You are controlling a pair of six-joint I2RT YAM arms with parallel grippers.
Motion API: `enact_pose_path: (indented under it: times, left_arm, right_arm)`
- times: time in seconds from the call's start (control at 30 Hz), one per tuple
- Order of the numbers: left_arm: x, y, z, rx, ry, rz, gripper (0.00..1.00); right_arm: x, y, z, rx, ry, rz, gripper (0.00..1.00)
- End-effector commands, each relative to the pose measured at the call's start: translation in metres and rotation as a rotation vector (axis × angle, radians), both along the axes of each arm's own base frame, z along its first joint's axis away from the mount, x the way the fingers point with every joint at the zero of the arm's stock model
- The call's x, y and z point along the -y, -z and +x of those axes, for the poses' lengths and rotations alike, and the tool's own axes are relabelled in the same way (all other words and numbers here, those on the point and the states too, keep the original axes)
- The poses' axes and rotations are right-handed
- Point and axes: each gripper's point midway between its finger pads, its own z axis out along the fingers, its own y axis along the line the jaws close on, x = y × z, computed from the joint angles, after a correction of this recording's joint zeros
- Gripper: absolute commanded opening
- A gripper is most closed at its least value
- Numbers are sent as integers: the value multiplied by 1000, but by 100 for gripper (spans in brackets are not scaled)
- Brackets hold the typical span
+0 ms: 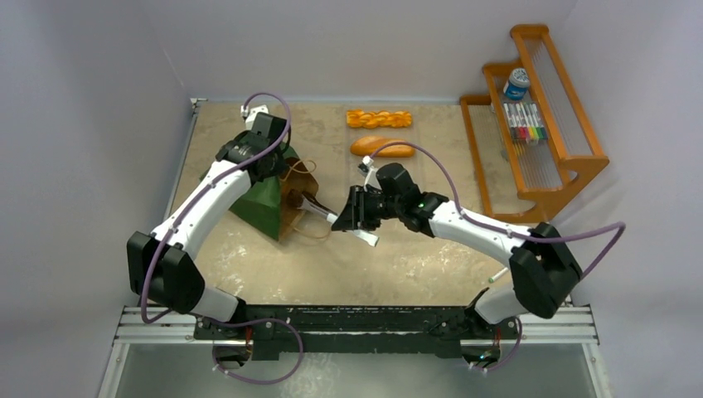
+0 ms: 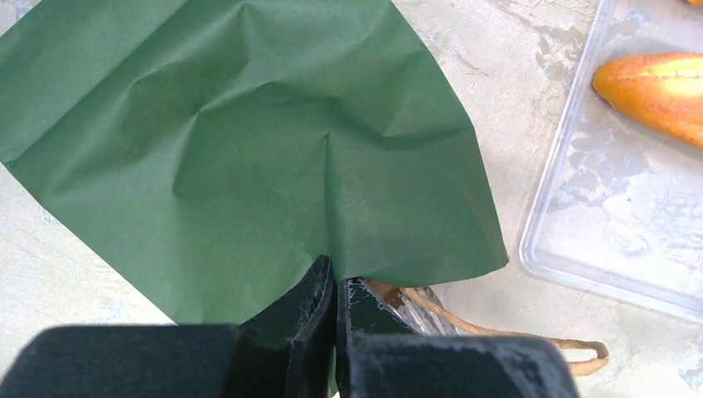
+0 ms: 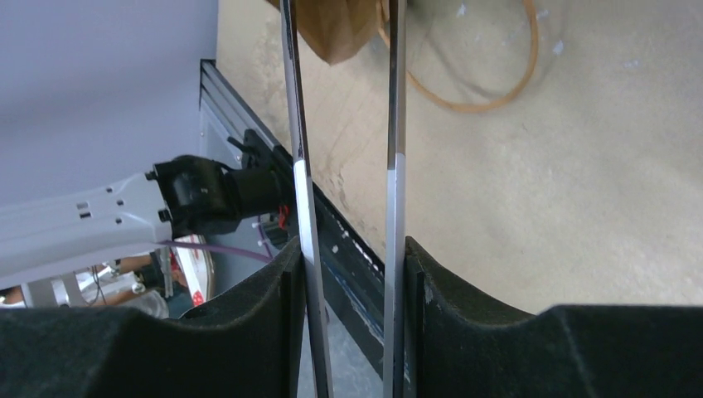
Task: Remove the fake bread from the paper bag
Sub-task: Take out the fake bread from the paper bag.
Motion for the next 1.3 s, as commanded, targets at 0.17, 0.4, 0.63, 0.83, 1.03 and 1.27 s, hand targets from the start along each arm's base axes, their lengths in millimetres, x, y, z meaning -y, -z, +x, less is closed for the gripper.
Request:
enact_pose_path:
  times: [0.17,0.4,0.63,0.83,1.03,1.27]
  left_arm:
    - [2,-11,-1,62,2,-53,0]
    - [4,-19,0,96,-6,-79,0]
    - [6,-25,-2,129,-11,-117,0]
    - [7,-24,-6,138,-16,-138,0]
    - [7,-22,-8,144,-25,-154,0]
    - [10,-26,-5,156,-21,-171,0]
  right_arm:
    - [-41,-27,22,-35,-12,154,42]
    - [-53,-17,26,-135,8,161,43]
    - [-63,-16,35,-194,29,172,44]
    - [-64,-10,45,-236,74,165,45]
    - [-68,-6,49,-267,95,167,45]
    - [-76,-1,57,-280,103,176,45]
